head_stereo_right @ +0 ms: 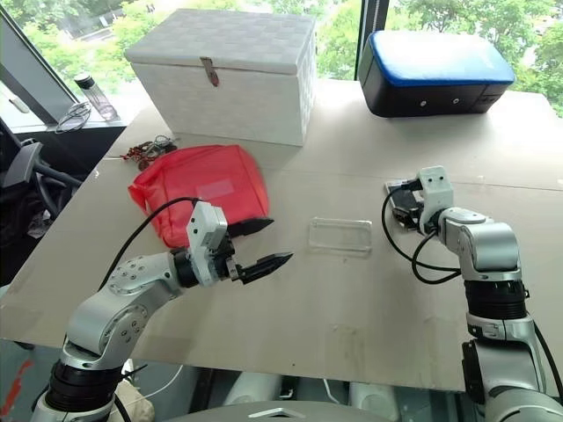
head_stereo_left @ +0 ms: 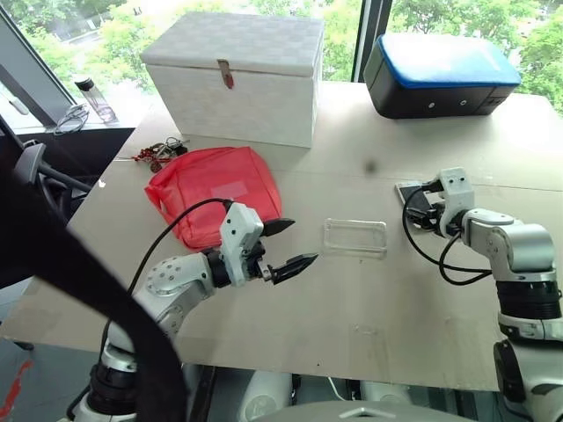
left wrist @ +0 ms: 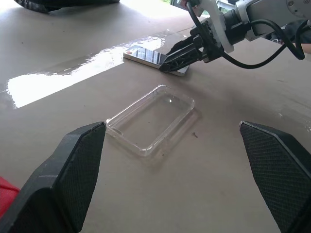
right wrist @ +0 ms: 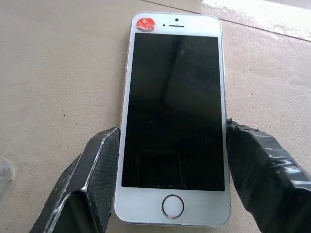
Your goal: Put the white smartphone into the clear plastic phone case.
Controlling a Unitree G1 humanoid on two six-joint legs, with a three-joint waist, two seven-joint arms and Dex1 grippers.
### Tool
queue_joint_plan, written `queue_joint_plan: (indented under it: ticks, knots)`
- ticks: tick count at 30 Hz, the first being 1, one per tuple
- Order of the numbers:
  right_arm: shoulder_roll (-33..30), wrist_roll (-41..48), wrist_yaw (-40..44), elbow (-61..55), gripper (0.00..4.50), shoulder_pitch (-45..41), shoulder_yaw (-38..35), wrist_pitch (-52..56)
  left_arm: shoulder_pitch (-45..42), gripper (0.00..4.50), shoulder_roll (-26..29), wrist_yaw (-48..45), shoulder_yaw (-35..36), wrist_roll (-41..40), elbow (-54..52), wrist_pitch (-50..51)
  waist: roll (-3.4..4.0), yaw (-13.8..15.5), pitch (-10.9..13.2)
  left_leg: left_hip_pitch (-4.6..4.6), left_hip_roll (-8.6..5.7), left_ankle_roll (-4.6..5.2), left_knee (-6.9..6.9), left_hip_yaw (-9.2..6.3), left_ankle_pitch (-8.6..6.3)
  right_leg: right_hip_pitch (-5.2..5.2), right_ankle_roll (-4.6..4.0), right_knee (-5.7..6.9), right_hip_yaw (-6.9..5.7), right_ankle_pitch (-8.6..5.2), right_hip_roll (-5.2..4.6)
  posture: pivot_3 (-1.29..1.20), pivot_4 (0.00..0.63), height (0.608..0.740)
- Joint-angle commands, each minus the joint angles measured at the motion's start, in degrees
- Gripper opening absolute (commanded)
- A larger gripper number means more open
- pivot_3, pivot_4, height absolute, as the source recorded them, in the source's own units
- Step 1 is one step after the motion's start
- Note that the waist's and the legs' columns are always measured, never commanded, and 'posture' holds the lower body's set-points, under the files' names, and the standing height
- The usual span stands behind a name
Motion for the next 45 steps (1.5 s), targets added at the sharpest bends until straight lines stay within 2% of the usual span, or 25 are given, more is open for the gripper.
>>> queue_joint_plan:
  ticks: [1, 9, 14, 18, 25, 31, 40, 45]
  knots:
    - [-0.5, 3.4, 5.0, -1.8, 2.81, 0.5, -0.2, -2.1, 0.5, 4.5, -0.4, 0.7, 1.4, 0.3, -0.6, -2.1, 0.02, -0.2, 0.0, 0.0, 0.0, 0.0, 0.0, 0.0, 0.0, 0.0, 0.0, 0.0, 0.0, 0.0, 0.0, 0.0, 0.15, 0.74]
    - [-5.4, 6.3, 21.5, -3.2, 2.78, -4.0, 7.2, -13.8, 3.2, 4.5, 0.1, 0.2, 1.9, 1.4, 0.7, -5.1, 0.65, -0.5, 0.5, -0.11, 0.03, 0.0, -0.08, 0.05, 0.0, -0.15, 0.0, 0.01, 0.04, 0.0, 0.04, 0.0, 0.15, 0.74]
    - [-11.5, 0.7, 33.1, -2.4, 2.78, -5.8, 17.0, -27.0, 5.3, 4.5, 0.9, 0.0, 3.2, 1.7, 1.1, -6.5, 0.65, -0.1, 0.6, -0.13, 0.02, 0.0, -0.07, 0.04, 0.0, -0.15, 0.0, -0.07, 0.02, 0.0, 0.02, 0.0, 0.15, 0.74]
    - [-16.0, -5.4, 40.3, 2.5, 2.78, -8.2, 22.7, -38.3, 7.6, 4.5, 1.5, -0.7, 4.1, 2.3, 1.4, -7.8, 0.64, -0.2, 0.6, -0.18, 0.02, 0.0, -0.07, 0.02, 0.0, -0.15, 0.01, -0.15, -0.02, 0.0, -0.02, 0.0, 0.15, 0.74]
    - [-19.2, -10.2, 50.3, 11.0, 2.78, -11.5, 25.5, -52.3, 8.5, 4.5, 1.9, -0.8, 4.8, 2.7, 2.1, -9.2, 0.66, -0.2, 0.7, -0.18, 0.02, -0.03, -0.06, 0.01, 0.01, -0.16, 0.0, -0.14, -0.03, 0.0, -0.03, 0.0, 0.15, 0.74]
    - [-18.3, -14.3, 52.5, 12.6, 2.78, -11.2, 27.0, -57.5, 8.4, 4.5, 2.5, -1.6, 5.3, 3.2, 3.5, -10.3, 0.67, -0.2, 0.7, -0.18, 0.03, -0.11, -0.06, 0.01, 0.05, -0.16, 0.0, -0.17, -0.01, 0.0, -0.04, 0.0, 0.15, 0.74]
    - [-16.3, -17.9, 52.8, 12.6, 2.78, -11.1, 27.9, -57.1, 5.6, 4.5, 2.1, 0.5, 3.2, 3.8, 1.7, -8.0, 0.68, -0.2, 0.7, -0.18, 0.03, -0.13, -0.06, 0.01, 0.05, -0.15, 0.0, -0.16, -0.01, 0.0, -0.07, 0.0, 0.15, 0.74]
    - [-15.9, -16.8, 55.0, 10.1, 2.78, -10.6, 27.5, -55.7, 4.1, 4.5, 2.7, 1.2, 3.1, 2.7, -0.2, -5.6, 0.68, -0.2, 0.7, -0.18, 0.03, -0.17, -0.06, 0.0, 0.07, -0.15, 0.0, -0.15, -0.02, 0.0, -0.06, 0.0, 0.15, 0.74]
